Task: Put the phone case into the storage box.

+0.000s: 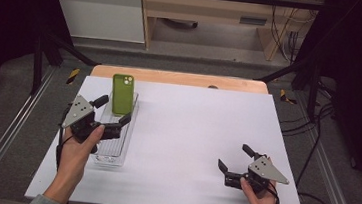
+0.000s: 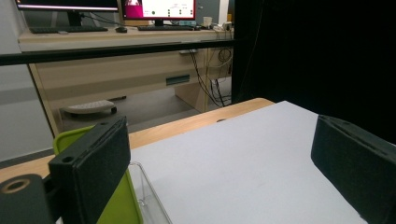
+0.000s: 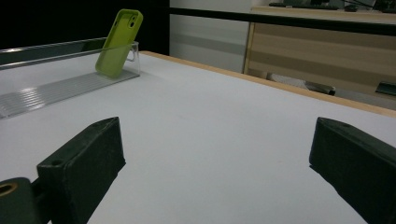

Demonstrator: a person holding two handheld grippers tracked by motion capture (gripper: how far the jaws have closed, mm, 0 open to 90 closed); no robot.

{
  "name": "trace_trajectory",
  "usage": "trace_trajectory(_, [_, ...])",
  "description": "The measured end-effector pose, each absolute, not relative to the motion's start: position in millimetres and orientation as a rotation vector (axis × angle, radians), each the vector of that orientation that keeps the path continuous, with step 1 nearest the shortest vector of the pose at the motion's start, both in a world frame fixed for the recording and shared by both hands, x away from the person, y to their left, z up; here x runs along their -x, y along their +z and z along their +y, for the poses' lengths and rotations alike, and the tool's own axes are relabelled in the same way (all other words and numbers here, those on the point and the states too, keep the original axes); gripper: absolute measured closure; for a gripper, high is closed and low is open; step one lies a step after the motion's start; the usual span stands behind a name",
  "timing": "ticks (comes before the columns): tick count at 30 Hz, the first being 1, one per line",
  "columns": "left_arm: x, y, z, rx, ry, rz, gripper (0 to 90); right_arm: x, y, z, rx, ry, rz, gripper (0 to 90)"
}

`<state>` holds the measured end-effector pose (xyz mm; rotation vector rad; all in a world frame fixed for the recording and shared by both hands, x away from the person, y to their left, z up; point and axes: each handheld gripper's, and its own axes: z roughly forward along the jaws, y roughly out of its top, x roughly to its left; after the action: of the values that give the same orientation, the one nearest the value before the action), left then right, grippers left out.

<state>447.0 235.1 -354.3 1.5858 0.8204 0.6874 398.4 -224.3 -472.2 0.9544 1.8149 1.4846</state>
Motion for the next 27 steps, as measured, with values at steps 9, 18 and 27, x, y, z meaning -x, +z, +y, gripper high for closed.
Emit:
trace_trajectory(9, [-441.2,-356.5,249.3,-1.564,0.711,0.816,3.9,-398.2,-472.1,-225.4,-0.96,1.486,1.809,3.3])
trace_trajectory(18, [-437.9,-361.3,265.5,-1.538,0.735,0.78,3.8,-398.3,-472.1,-226.1,-0.962,1.483,1.807,3.3])
trace_trajectory(27, [-433.1,-366.3,280.0,-1.514,0.76,0.766,3.9,-398.2,-471.6,-228.4,-0.969,1.481,1.8,3.3])
